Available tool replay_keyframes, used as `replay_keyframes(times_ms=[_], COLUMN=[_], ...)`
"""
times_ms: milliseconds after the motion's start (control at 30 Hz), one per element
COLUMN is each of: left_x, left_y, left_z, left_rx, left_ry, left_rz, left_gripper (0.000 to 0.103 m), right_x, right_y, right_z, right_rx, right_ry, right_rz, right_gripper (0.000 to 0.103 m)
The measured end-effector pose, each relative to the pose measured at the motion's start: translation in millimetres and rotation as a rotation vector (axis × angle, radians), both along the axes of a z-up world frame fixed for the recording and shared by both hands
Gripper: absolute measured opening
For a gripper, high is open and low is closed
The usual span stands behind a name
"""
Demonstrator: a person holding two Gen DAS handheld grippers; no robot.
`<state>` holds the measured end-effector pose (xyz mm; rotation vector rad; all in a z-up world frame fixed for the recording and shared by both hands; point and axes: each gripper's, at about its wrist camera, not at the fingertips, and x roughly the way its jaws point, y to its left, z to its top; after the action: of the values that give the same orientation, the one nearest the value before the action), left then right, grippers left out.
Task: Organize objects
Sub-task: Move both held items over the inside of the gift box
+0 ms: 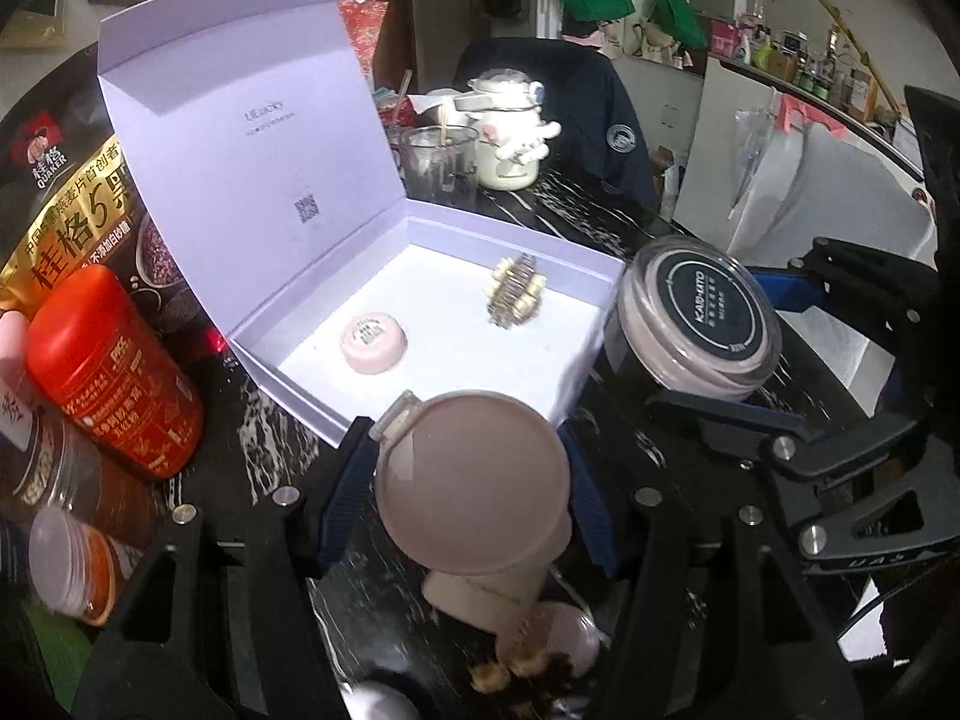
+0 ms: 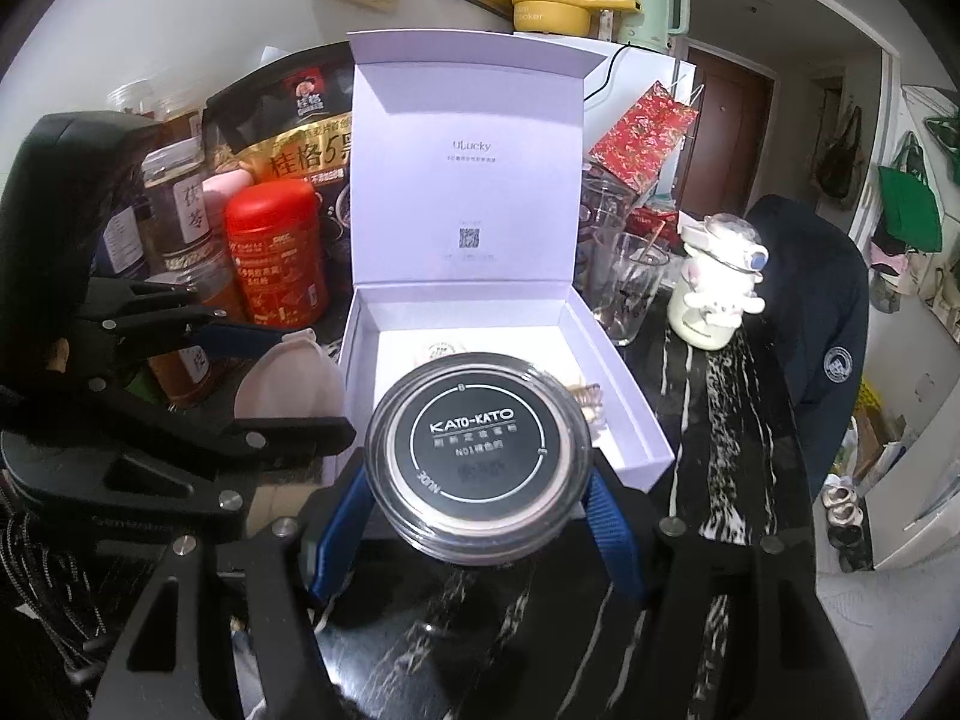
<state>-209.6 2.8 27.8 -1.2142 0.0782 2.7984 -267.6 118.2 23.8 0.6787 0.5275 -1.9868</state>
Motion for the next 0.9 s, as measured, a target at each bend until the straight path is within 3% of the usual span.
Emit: replay_keyframes(times_ms=[567,900], left_x=[-69,-104], left_y=[-25,-43], left_z=[-7,-29], left_rx=[-0.016,-0.014], left_ry=[0.004,-0.037], left_rz=[0.080,0.123], left_gripper=[0.060,0.060], right_x=[-60,-91], right_y=[-45,-65], right_z=[-8,-22], right_rx=[-0.002,0.006], right_ry=[-0.017,-0.049], right_rz=[-0.013,-0.043], right_gripper=[0.069,0.069])
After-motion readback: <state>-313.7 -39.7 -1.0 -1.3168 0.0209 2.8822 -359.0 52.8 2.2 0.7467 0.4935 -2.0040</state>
